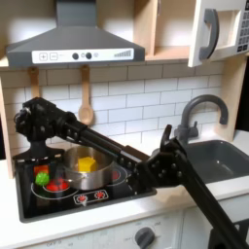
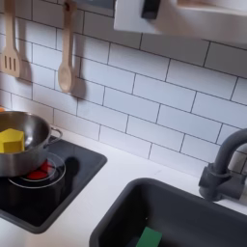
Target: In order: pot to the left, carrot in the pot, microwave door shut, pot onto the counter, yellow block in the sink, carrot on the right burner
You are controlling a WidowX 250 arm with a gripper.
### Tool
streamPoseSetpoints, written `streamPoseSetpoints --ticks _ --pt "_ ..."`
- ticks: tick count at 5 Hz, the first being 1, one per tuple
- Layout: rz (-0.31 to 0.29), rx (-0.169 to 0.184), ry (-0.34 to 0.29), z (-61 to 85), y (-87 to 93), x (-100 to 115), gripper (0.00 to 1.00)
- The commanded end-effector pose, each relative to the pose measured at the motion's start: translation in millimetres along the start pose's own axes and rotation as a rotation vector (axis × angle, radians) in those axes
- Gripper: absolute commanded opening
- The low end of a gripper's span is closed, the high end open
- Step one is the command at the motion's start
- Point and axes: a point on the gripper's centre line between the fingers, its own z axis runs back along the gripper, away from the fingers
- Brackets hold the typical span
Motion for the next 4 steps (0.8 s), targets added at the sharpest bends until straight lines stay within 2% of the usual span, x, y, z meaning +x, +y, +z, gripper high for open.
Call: streamPoseSetpoints --ticks 1,2,3,4 --pt "0.001 0.030 -0.022 18.5 1.6 1.2 0.00" --pt "-0.001 0.024 -0.016 14.6 -0.1 0.0 0.00" --pt "-0.004 0.040 -0.031 20.1 -0.6 4.0 0.00" --pt "0.005 0.063 -0.056 36.3 3.3 4.9 0.00"
